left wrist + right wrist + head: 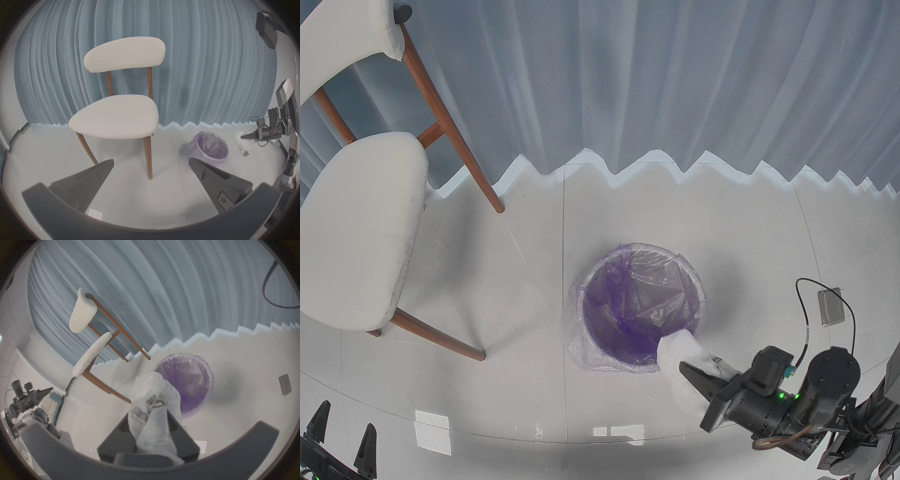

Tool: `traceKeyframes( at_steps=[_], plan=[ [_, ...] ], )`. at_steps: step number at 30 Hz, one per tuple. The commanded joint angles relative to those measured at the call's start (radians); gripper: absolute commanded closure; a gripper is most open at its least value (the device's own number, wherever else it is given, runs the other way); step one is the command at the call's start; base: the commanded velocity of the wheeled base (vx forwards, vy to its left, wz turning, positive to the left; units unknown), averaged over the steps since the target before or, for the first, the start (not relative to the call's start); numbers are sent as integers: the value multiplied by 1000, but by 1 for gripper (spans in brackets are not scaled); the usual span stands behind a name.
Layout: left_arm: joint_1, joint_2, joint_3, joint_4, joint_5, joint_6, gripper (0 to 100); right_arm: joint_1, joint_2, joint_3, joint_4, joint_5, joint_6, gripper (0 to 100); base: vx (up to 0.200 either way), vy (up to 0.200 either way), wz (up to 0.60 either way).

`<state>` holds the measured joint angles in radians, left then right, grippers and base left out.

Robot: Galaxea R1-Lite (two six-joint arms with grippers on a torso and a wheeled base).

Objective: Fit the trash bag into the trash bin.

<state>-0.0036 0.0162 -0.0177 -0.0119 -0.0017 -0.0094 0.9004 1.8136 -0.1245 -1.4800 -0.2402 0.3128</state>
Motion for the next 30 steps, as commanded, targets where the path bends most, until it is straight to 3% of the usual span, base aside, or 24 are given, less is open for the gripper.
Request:
traceKeyframes(
  at_steps=[1, 5, 12, 21, 30],
  plan=[
    [1, -9, 18, 0, 0, -1, 0, -92, 112, -190, 35, 4, -24, 100, 0, 0, 0],
    [1, -9, 18, 0, 0, -1, 0, -130, 159, -319, 109, 13, -32, 100, 0, 0, 0],
    [1, -10, 18, 0, 0, -1, 0, -233, 286, -480, 176, 116, -104, 100, 0, 0, 0],
    [1, -9, 18, 0, 0, -3, 0, -241, 474, -641, 168, 121, -126, 100, 0, 0, 0],
    [1, -9, 18, 0, 0, -11, 0, -248, 536, -796, 260, 121, -136, 100, 0, 0, 0]
  ],
)
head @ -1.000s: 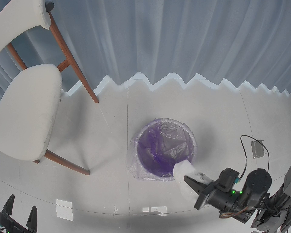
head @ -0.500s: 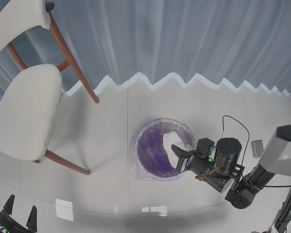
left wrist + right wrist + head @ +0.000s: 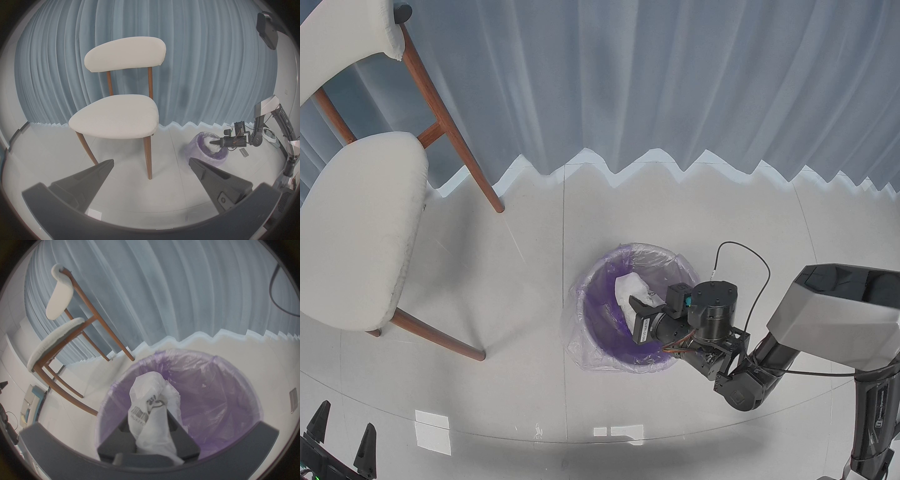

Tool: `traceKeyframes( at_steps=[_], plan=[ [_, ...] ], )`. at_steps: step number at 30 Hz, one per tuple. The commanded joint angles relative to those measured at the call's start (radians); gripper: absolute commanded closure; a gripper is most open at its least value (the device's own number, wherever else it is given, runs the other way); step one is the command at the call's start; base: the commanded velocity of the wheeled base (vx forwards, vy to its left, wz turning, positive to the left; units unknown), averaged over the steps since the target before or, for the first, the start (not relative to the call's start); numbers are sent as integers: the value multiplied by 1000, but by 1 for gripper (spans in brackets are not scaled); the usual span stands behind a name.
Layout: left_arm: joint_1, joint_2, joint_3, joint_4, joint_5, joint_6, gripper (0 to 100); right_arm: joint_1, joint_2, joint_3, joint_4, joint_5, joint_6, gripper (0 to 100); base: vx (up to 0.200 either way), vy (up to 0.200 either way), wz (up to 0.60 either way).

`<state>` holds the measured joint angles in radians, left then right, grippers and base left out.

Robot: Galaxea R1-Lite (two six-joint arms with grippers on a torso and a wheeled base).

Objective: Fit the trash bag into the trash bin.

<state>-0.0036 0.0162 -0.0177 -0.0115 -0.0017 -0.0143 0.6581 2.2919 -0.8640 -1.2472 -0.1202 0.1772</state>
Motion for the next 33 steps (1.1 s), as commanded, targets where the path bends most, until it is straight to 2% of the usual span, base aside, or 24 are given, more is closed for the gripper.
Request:
traceKeyframes(
  at_steps=[1, 3, 4, 13, 23, 25, 27, 33],
  plan=[
    [1, -10, 18, -1, 0, -6, 0, -12, 61, -61, 32, 1, -2, 100, 0, 0, 0],
    [1, -9, 18, -1, 0, -6, 0, -23, 67, -73, 32, 1, -5, 100, 0, 0, 0],
    [1, -9, 18, -1, 0, -6, 0, -25, 67, -78, 32, 1, -12, 0, 0, 0, 0],
    [1, -10, 18, -1, 0, -6, 0, -25, -14, -50, 25, -1, -15, 0, 0, 0, 0],
    [2, -10, 18, -1, 0, -6, 0, -92, -433, 267, 29, -21, -16, 0, 0, 0, 0],
    [2, -10, 18, -1, 0, -6, 0, -98, -468, 298, 31, -29, -19, 0, 0, 0, 0],
    [2, -10, 18, -1, 0, -6, 0, -160, -601, 422, 35, -62, -24, 0, 0, 0, 0],
    [2, -10, 18, -1, 0, -7, 0, -304, -821, 586, 35, -68, -58, 0, 0, 0, 0]
  ],
)
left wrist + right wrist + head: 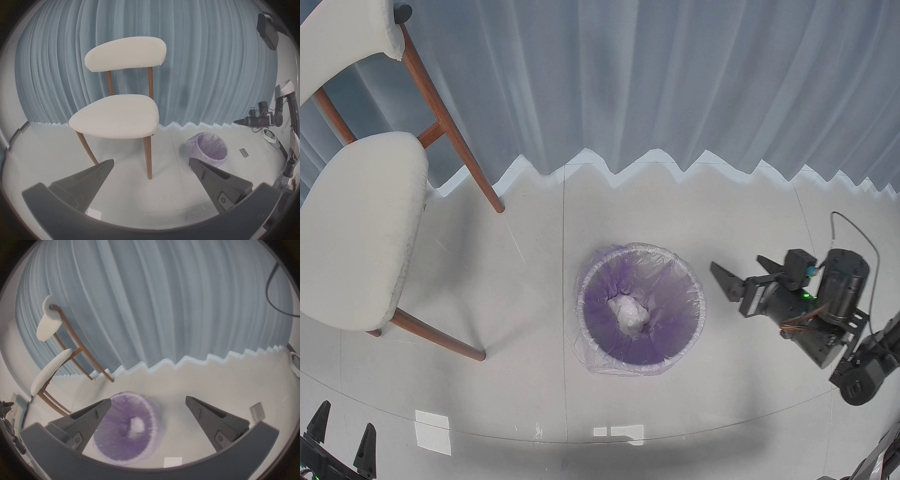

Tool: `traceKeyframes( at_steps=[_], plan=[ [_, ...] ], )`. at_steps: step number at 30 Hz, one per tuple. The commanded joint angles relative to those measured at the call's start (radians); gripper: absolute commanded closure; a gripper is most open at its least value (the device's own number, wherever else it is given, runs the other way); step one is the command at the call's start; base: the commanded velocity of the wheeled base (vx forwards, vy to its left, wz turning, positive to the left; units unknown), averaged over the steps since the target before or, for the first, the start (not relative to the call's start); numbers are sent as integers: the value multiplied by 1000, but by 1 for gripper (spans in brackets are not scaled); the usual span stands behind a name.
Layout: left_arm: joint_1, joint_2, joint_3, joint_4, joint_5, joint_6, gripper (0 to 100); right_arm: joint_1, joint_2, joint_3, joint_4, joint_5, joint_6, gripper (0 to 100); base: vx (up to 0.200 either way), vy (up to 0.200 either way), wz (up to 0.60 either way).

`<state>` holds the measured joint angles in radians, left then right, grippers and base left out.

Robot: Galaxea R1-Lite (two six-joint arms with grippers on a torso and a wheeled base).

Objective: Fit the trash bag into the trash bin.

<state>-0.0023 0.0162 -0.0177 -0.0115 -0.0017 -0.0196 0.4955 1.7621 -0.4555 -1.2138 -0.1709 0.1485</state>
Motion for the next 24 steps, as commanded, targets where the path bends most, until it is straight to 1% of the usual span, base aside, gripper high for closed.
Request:
traceKeyframes(
  at_steps=[1, 2, 3, 4, 6, 7, 8, 11, 15, 16, 18, 19, 20, 21, 24],
  plan=[
    [1, -10, 18, -1, 0, -2, 0, -141, -291, 178, 2, -18, -29, 0, 0, 0, 0],
    [1, -10, 18, -1, 0, -2, 0, -186, -365, 222, 5, -18, -52, 0, 0, 0, 0],
    [1, -10, 18, -1, 0, -2, 0, -207, -398, 242, 8, -18, -69, 0, 0, 0, 0],
    [1, -10, 18, -1, 0, -2, 0, -222, -421, 253, 11, -18, -86, 0, 0, 0, 0],
    [1, -10, 18, -1, 0, -2, 0, -222, -421, 253, 11, -18, -86, 0, 0, 0, 0],
    [-1, -10, 18, -1, 0, 0, 0, -269, -524, 293, 40, -19, -126, 0, 0, 0, 0],
    [-1, -9, 18, -1, 0, 0, 0, -270, -533, 298, 43, -19, -129, 0, 0, 0, 0],
    [1, -10, 18, -1, 0, -2, 0, -299, -679, 348, 128, -19, -162, 0, 0, 0, 0],
    [1, -10, 18, -1, 0, 0, 0, -333, -863, 348, 323, -19, -170, 0, 0, 0, 0],
    [-1, -10, 18, -1, 0, 0, 0, -333, -869, 347, 330, -19, -170, 0, 0, 0, 0],
    [1, -10, 18, -1, 0, -2, 0, -347, -1027, 339, 533, -18, -170, 0, 0, 0, 0],
    [1, -10, 18, -1, 0, 0, 0, -347, -1056, 339, 570, -18, -170, 0, 0, 0, 0],
    [1, -10, 18, -1, 0, -2, 0, -347, -1110, 337, 636, -18, -170, 0, 0, 0, 0],
    [1, -10, 18, -1, 0, -2, 0, -347, -1132, 336, 665, -18, -172, 0, 0, 0, 0],
    [1, -10, 18, -1, 0, -2, 0, -347, -1314, 350, 876, -18, -173, 0, 0, 0, 0]
  ],
)
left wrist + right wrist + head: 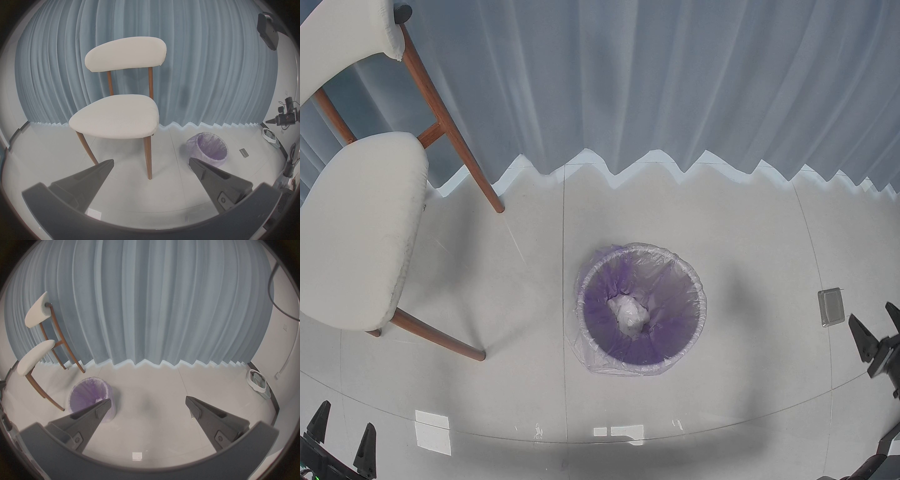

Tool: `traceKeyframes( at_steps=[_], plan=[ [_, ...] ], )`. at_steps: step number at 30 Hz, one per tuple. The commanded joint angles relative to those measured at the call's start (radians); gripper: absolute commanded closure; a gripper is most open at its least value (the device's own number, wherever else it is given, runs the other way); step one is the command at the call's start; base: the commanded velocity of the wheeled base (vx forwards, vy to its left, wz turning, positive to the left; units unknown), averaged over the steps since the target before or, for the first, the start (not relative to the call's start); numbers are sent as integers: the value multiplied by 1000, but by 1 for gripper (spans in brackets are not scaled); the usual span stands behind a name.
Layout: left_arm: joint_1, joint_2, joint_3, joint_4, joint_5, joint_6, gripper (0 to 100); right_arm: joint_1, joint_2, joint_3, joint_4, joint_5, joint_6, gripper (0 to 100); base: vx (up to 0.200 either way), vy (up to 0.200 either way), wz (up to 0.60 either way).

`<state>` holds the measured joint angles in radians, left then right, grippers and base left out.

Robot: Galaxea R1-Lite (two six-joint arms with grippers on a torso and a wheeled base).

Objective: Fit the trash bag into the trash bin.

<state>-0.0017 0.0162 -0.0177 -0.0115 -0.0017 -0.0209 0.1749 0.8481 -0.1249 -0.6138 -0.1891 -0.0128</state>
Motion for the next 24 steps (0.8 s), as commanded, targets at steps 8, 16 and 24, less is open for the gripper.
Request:
traceKeyframes(
  at_steps=[8, 16, 24],
  plan=[
    [0, -10, 18, -1, 0, -1, 0, -17, -742, 105, 608, 8, 66, 0, 0, 0, 0],
    [-1, -10, 18, -1, 0, -1, 0, -28, -747, 103, 611, 16, 20, 0, 0, 0, 0],
    [-1, -10, 18, -1, 0, 1, 0, -176, -848, 105, 609, 143, -15, 0, 0, 0, 0]
  ],
)
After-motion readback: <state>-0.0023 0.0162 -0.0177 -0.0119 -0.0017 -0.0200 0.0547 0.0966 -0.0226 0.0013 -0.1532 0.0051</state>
